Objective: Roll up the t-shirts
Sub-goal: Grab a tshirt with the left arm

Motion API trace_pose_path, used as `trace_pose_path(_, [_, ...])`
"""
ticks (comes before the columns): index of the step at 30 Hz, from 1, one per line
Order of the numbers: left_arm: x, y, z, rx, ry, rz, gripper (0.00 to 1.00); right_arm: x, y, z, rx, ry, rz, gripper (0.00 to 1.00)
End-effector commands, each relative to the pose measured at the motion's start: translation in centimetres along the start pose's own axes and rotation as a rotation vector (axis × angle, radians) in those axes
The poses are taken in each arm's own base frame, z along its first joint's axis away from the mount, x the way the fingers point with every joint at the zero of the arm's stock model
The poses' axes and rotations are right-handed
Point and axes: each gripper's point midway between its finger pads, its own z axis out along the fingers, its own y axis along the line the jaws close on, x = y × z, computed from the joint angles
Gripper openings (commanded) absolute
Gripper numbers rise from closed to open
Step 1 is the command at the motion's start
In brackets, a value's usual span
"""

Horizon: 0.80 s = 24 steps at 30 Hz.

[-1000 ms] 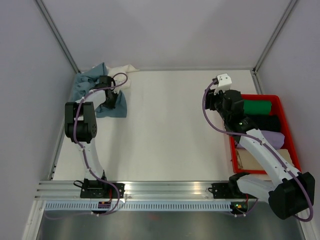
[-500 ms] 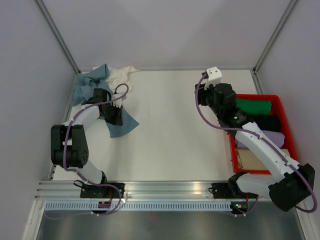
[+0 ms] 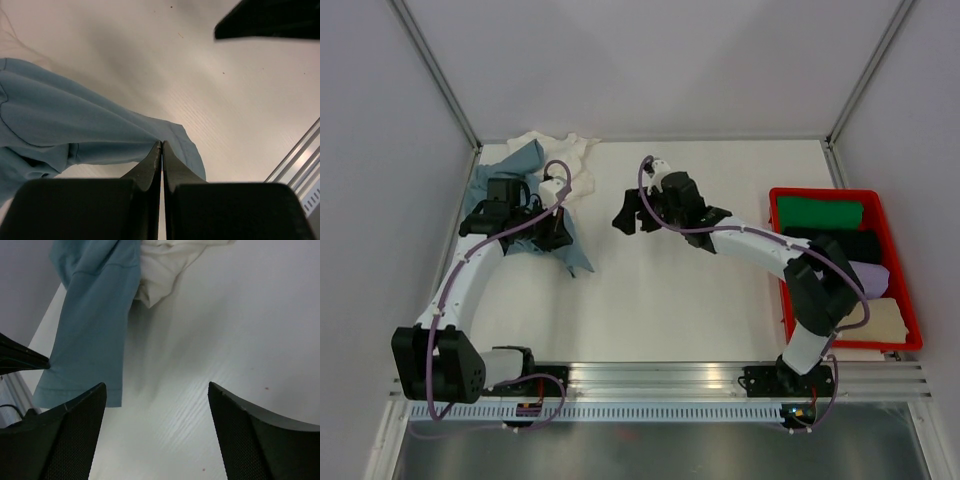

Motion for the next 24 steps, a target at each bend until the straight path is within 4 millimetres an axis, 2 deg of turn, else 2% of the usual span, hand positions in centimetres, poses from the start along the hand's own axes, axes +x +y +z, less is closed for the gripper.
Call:
trace_pose_path(1, [-2.1, -1.8, -0.7, 0.08, -0.051, -0.032, 0.02, -0.1, 9.1, 1.8, -0.303, -0.036, -0.001, 0.9])
trace_pose_path(3, [-2.4, -1.3, -0.8, 0.057, -0.05, -0.033, 0.02, 0.3, 11.6, 2.3, -0.369, -0.059, -0.06, 0.9])
trace_pose_path(4, [-2.5, -1.1, -0.8, 0.046, -0.05, -0.034, 0.02, 1.6, 12.9, 2.6, -0.395, -0.05, -0.087, 0.91])
trace_pose_path(5, [-2.7, -0.8, -0.9, 0.032, -0.052, -0.032, 0.02, 1.9, 13.4, 2.7, -0.41, -0.059, -0.107, 0.91])
trace_pose_path(6, [-3.0, -0.6, -1.2, 0.024, -0.058, -0.029, 0.02, 1.9, 14.9, 2.6, -0.453, -0.09, -0.12, 0.91])
trace_pose_path(8, [-3.3, -0.2, -1.4, 0.002, -0.062, -0.03, 0.02, 2.9, 15.7, 2.9, -0.502, -0.089, -0.137, 0.92])
trace_pose_path(10, [-3.7, 0.2, -1.6, -0.01, -0.069, -0.032, 0.02, 3.9, 16.1, 3.3, -0.495, -0.081, -0.153, 0.91])
trace_pose_path(11, [-3.9, 0.2, -1.7, -0.008, -0.074, -0.033, 0.02, 4.1, 15.3, 4.0, -0.444, -0.094, -0.152, 0.92])
trace_pose_path(13, [-4.1, 0.1, -1.7, 0.005, -0.082, -0.036, 0.02, 4.9, 15.3, 5.1, -0.415, -0.092, -0.129, 0.92])
trace_pose_path(16, [-4.2, -0.4, -1.8, 0.032, -0.093, -0.046, 0.02, 4.0, 15.3, 6.7, -0.392, -0.141, -0.065, 0.88])
trace_pose_path(18, [-4.5, -0.7, -1.9, 0.044, -0.103, -0.048, 0.02, 3.2, 15.7, 7.0, -0.399, -0.174, -0.063, 0.7])
trace_pose_path(19, [-4.5, -0.6, -1.9, 0.045, -0.102, -0.049, 0.02, 2.9, 15.8, 7.2, -0.398, -0.184, -0.065, 0.52])
trace_pose_path(21, [-4.8, -0.5, -2.0, 0.041, -0.107, -0.044, 0.02, 2.1, 15.6, 7.3, -0.375, -0.208, -0.061, 0.26])
trace_pose_path(22, [-4.8, -0.5, -2.0, 0.043, -0.108, -0.041, 0.02, 1.8, 15.5, 7.2, -0.361, -0.212, -0.059, 0.08])
trace_pose_path(23, [-4.9, -0.4, -2.1, 0.044, -0.11, -0.044, 0.02, 1.9, 15.3, 7.2, -0.347, -0.209, -0.058, 0.0])
trace_pose_path(24, [-5.0, -0.4, -2.1, 0.045, -0.112, -0.042, 0.02, 1.7, 15.1, 7.2, -0.337, -0.213, -0.063, 0.0])
